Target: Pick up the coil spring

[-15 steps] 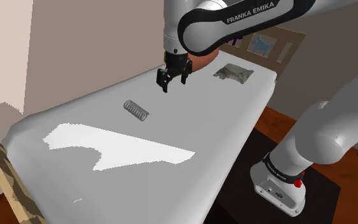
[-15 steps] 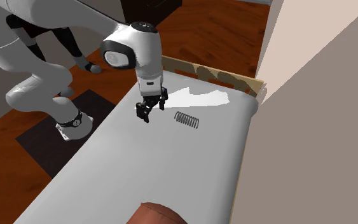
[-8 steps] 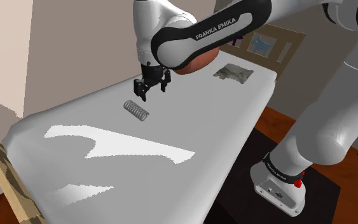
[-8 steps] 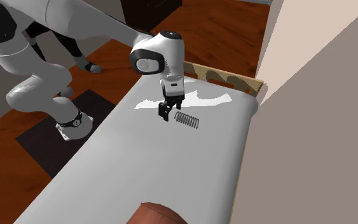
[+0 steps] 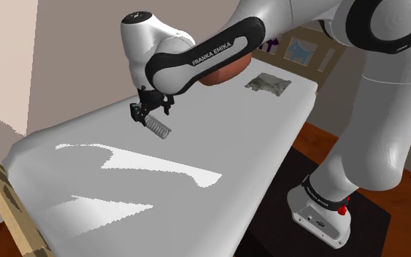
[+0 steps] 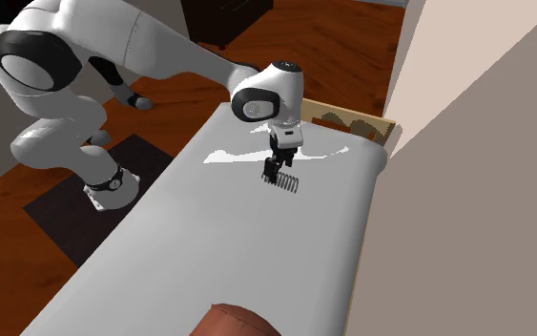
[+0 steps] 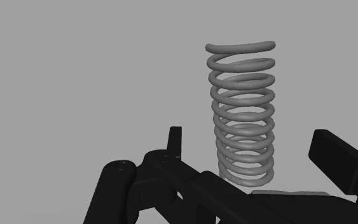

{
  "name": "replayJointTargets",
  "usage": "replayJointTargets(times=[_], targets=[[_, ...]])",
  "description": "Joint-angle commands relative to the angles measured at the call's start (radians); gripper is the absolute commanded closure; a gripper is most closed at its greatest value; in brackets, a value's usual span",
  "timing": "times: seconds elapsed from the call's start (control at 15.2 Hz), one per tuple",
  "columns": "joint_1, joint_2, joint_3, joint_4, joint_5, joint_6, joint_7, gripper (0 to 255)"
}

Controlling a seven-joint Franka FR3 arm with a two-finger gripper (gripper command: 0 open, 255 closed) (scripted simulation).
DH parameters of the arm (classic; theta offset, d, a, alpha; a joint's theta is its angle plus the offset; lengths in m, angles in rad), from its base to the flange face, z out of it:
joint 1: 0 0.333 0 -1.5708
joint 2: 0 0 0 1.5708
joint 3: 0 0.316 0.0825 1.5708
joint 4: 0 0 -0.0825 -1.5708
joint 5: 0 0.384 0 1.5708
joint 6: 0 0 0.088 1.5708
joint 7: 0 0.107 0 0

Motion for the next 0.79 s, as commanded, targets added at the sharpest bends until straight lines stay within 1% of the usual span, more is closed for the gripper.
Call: replayJointTargets(times=[0.0, 0.26, 0.4, 0.46, 0.73], targets=[[0.005, 0.021, -0.004, 0.000, -0.012, 0.019, 0.010, 0], [0.010, 0.049, -0.012, -0.015, -0.030, 0.059, 0.027, 0], [0.010, 0.053, -0.014, -0.017, -0.033, 0.065, 0.029, 0], [0.011, 0.053, -0.013, -0.017, -0.033, 0.064, 0.030, 255], [0.010, 0.052, -0.013, -0.018, -0.032, 0.065, 0.029, 255]])
